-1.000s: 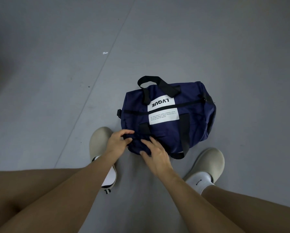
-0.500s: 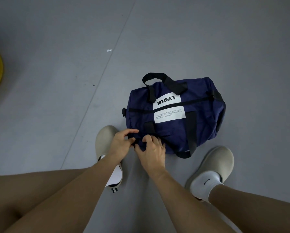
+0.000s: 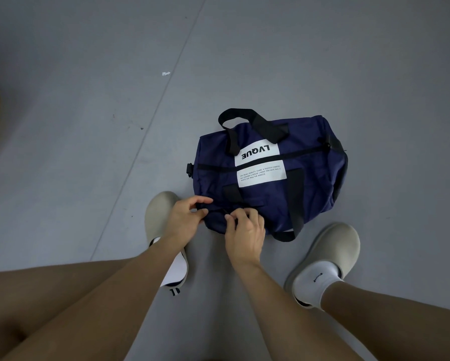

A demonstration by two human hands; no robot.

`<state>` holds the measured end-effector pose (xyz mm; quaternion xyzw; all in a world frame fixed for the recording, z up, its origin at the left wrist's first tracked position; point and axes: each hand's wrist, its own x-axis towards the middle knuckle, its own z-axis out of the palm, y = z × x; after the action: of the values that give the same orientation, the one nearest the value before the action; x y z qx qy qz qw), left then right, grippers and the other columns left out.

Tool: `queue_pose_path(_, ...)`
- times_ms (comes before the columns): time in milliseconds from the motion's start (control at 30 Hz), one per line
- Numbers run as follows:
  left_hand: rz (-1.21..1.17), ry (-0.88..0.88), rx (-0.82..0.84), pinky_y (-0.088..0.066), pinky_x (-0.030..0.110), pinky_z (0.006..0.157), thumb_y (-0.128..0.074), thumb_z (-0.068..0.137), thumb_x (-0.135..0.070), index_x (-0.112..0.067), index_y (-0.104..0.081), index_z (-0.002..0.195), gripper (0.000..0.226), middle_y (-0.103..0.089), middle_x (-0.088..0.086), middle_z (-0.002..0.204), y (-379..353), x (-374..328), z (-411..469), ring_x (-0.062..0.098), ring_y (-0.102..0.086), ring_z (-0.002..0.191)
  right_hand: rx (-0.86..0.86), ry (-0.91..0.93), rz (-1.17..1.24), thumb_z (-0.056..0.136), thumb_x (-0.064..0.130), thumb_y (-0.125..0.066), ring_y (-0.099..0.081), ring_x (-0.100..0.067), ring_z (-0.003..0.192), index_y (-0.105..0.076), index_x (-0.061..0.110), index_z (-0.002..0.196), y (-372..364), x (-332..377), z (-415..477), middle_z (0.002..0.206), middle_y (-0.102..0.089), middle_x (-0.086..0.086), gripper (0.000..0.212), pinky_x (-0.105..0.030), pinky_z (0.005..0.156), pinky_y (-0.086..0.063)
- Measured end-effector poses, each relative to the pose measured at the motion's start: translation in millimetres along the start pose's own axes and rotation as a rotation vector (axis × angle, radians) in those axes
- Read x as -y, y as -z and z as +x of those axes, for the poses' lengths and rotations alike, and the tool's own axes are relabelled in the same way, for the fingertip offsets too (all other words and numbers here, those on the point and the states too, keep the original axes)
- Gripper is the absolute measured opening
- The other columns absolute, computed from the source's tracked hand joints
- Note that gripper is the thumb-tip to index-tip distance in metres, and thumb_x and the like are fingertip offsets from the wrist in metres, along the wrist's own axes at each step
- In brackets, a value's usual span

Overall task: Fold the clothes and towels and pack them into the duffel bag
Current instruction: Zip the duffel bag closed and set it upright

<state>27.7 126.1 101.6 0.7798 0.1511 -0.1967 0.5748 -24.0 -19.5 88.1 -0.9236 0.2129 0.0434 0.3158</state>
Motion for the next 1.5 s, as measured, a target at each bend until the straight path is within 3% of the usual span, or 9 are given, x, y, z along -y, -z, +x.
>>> queue_pose_path(467,-0.062,0.054,-0.032,-0.057,0.022,0.074,-0.062,0.094,0.000,-0.036,-0.076,0.097,0.039,-0.072,0.001,0.100,3.1,7.4,1.5,0.011,-0.069,0.082,0.015,-0.077,-0.159,0.102,0.036,-0.045,-0.060,-0.032,0.070,-0.045,0.018,0.089,48.6,-49.6,36.5,0.080,-0.063,-0.002,0.022,-0.034,0.057,-0.037)
queue_pose_path(633,0.063,0.040,-0.043,-0.059,0.041,0.084,-0.062,0.093,-0.004,-0.039,-0.073,0.102,0.038,-0.069,0.007,0.097,-1.4,7.1,4.6,0.027,-0.068,0.086,-0.001,-0.091,-0.205,0.102,0.035,-0.042,-0.062,-0.036,0.069,-0.041,0.020,0.090,60.5,-59.2,38.9,0.075,-0.065,-0.006,0.019,-0.034,0.057,-0.035)
queue_pose_path(733,0.260,-0.047,-0.083,-0.054,0.023,0.072,-0.060,0.093,-0.006,-0.048,-0.065,0.098,0.043,-0.064,-0.005,0.089,-6.3,1.8,4.9,0.013,-0.062,0.076,-0.018,-0.123,-0.148,0.102,0.036,-0.044,-0.062,-0.037,0.074,-0.046,0.017,0.093,66.7,-52.5,31.7,0.075,-0.065,-0.006,0.021,-0.035,0.061,-0.036)
queue_pose_path(867,0.399,-0.159,-0.239,-0.047,0.022,0.084,-0.064,0.092,-0.018,-0.036,-0.070,0.108,0.024,-0.046,-0.010,0.132,-10.0,-13.1,16.7,0.005,-0.058,0.090,-0.119,0.004,0.023,0.101,0.044,-0.046,-0.059,-0.014,0.064,-0.050,0.027,0.088,85.7,-30.2,27.5,0.068,-0.059,0.010,0.021,-0.035,0.059,-0.047)
queue_pose_path(967,0.365,-0.094,-0.217,-0.044,0.027,0.095,-0.063,0.097,-0.028,-0.028,-0.061,0.134,0.037,-0.049,0.005,0.140,-12.8,-26.7,35.8,0.023,-0.057,0.117,-0.380,0.033,0.127,0.098,0.043,-0.054,-0.057,-0.006,0.078,-0.058,0.034,0.102,113.1,-23.7,51.0,0.091,-0.061,0.015,0.011,-0.033,0.072,-0.051)
queue_pose_path(1033,0.409,-0.028,-0.187,-0.042,0.037,0.105,-0.060,0.099,-0.032,-0.026,-0.043,0.151,0.055,-0.052,0.010,0.142,-12.3,-33.5,44.6,0.030,-0.053,0.127,-0.455,-0.023,0.074,0.095,0.039,-0.061,-0.054,-0.018,0.103,-0.057,0.027,0.126,130.4,-32.3,75.9,0.120,-0.058,0.005,0.033,-0.038,0.090,-0.046)
queue_pose_path(1167,0.347,-0.015,-0.236,-0.046,0.044,0.103,-0.057,0.100,-0.021,-0.026,-0.040,0.151,0.054,-0.061,0.006,0.134,-10.1,-38.7,47.8,0.032,-0.058,0.119,-0.203,-0.300,-0.028,0.093,0.049,-0.062,-0.042,-0.035,0.130,-0.018,0.023,0.157,142.9,-50.8,120.5,0.156,-0.033,-0.005,0.082,-0.050,0.105,-0.036)
queue_pose_path(1333,0.179,0.134,-0.134,-0.052,0.033,0.080,-0.061,0.096,-0.009,-0.019,-0.048,0.137,0.045,-0.065,0.009,0.111,-8.4,-43.9,40.0,0.030,-0.065,0.101,-0.242,-0.417,0.266,0.096,0.034,-0.059,-0.060,-0.032,0.109,-0.048,0.030,0.141,144.1,-57.9,169.2,0.121,-0.065,-0.003,0.046,-0.040,0.094,-0.045)
queue_pose_path(1500,0.006,0.500,0.137,-0.057,0.029,0.054,-0.069,0.092,-0.015,-0.031,-0.058,0.110,0.027,-0.076,0.012,0.090,-19.5,-35.9,-15.5,0.027,-0.075,0.068,-0.068,-0.229,0.411,0.097,0.038,-0.055,-0.065,-0.021,0.088,-0.069,0.042,0.111,154.6,-39.1,223.9,0.083,-0.066,0.014,0.020,-0.028,0.075,-0.046)
